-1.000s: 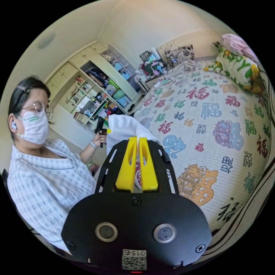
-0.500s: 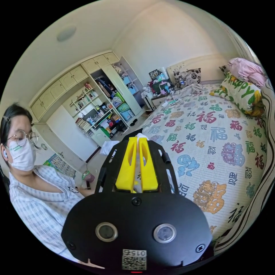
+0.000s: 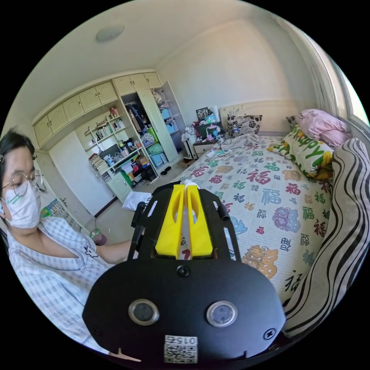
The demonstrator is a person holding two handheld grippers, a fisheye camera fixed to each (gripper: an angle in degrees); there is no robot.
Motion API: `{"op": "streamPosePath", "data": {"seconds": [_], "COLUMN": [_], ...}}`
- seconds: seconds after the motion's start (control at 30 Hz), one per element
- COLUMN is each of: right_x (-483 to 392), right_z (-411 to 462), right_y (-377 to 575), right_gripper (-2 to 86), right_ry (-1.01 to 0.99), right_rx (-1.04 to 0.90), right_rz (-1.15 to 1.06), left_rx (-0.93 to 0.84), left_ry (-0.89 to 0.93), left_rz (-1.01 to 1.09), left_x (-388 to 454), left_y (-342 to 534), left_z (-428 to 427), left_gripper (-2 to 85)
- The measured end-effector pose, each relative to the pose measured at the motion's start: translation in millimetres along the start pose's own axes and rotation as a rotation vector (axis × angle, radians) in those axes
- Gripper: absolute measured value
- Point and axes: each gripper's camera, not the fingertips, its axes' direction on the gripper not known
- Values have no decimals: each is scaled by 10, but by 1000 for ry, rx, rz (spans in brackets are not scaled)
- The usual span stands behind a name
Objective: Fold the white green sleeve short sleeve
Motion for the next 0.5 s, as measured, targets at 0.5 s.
{"op": "streamPosePath", "data": {"seconds": [0.5], "right_x": [-690], "right_z": [350], "right_y": [-152], "right_gripper": [13], "right_ry": [-123], "right_rx": [-44], "right_rz": [-225], "left_rx": [-22], "left_ry": [93], "left_rz": [150], "left_x": [614], "left_y": [138], "left_z": [721], "left_gripper": [7]}}
